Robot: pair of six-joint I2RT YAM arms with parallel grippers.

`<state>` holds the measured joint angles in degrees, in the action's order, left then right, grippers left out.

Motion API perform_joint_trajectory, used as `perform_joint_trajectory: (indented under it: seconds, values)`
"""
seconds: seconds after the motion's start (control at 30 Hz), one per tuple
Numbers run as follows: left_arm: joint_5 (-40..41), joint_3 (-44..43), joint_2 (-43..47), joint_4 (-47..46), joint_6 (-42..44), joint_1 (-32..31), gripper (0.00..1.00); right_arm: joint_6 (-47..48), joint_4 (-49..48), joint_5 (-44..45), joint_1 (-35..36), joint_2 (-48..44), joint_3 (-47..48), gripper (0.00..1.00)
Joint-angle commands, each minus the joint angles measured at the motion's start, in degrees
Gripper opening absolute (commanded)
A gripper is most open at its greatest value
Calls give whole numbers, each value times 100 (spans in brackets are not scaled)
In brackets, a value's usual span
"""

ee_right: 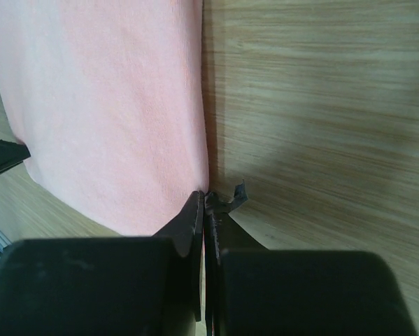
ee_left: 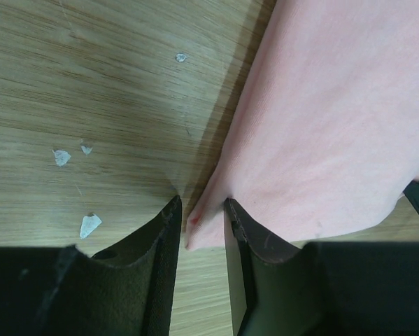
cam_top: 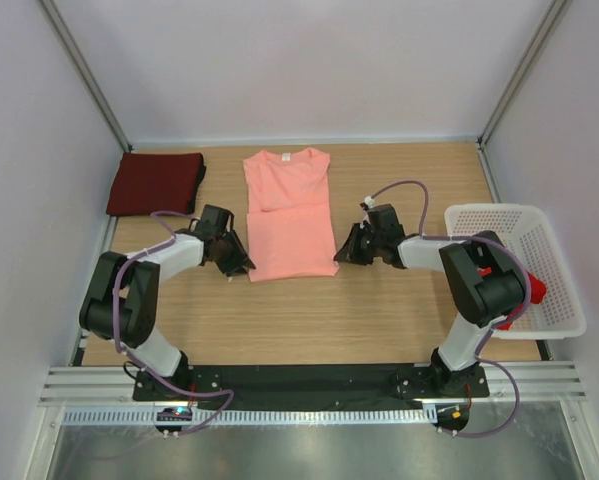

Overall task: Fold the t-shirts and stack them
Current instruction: Fold the tshirt

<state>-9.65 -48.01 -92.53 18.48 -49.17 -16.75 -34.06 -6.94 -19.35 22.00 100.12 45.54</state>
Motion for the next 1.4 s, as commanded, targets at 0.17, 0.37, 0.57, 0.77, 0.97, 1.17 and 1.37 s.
perform_joint_trajectory:
  seconds: [0.17, 0.37, 0.57, 0.77, 0.97, 1.17, 1.37]
  values:
    - [244, 380, 147, 226, -146, 5, 31, 32, 729, 977, 33, -124, -756, 1]
    - [166, 459, 516, 253, -146, -3, 35, -92, 597, 995, 24, -203, -889, 1]
    - [-625, 907, 929, -124, -145, -3, 44, -206, 1001, 995, 33, -615, -951, 6]
    - [-1030, 1171, 974, -380, -234, -38, 46, -469, 1459, 846, 24, -1264, -932, 28]
    - [-1293, 1311, 878, -713, -321, -74, 47, -821, 1537, 626, 33, -1731, -1003, 44]
    - [-1347, 1391, 746, -811, -392, -91, 46, -1014, 1310, 416, 33, -1680, -1170, 45]
    - [-1267, 1417, 614, -872, -392, -100, 44, -1208, 765, 142, 103, -1416, -1328, 45]
